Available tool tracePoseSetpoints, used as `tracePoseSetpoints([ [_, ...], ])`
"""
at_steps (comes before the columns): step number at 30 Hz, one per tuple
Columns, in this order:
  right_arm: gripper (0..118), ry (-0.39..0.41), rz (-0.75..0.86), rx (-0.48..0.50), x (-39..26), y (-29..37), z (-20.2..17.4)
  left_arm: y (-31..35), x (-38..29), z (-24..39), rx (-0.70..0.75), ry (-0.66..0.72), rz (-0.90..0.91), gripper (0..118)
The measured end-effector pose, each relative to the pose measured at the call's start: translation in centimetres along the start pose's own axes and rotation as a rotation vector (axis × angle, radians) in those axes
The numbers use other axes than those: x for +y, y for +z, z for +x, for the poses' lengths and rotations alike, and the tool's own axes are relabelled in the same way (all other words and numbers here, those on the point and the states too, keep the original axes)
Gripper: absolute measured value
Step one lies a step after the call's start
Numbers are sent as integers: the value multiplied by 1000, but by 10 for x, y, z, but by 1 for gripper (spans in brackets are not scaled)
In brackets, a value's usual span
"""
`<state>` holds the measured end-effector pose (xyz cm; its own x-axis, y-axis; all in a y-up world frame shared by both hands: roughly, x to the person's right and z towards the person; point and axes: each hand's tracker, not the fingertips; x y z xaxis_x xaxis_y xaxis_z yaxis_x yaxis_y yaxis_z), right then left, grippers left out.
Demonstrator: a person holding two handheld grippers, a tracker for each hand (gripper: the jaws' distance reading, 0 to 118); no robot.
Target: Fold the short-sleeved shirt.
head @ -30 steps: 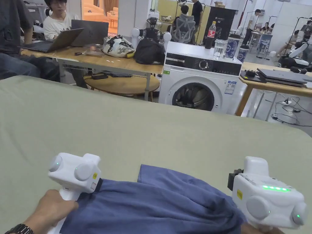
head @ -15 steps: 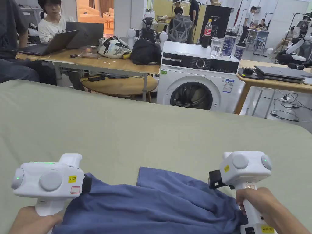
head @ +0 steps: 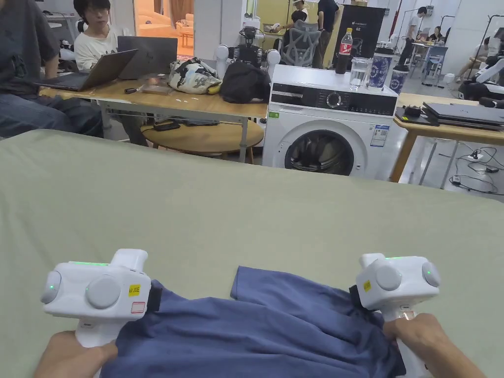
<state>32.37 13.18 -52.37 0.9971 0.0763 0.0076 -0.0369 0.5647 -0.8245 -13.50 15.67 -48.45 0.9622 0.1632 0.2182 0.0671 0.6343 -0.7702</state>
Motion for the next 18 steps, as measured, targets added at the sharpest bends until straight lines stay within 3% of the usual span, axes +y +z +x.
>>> tracePoseSetpoints([
  [7,0,-59,250,-116,14,85,34,30,30,-14,-14,23,70,0],
  [18,0,-179,492,-272,16,225,83,123,116,-17,26,39,283,0],
])
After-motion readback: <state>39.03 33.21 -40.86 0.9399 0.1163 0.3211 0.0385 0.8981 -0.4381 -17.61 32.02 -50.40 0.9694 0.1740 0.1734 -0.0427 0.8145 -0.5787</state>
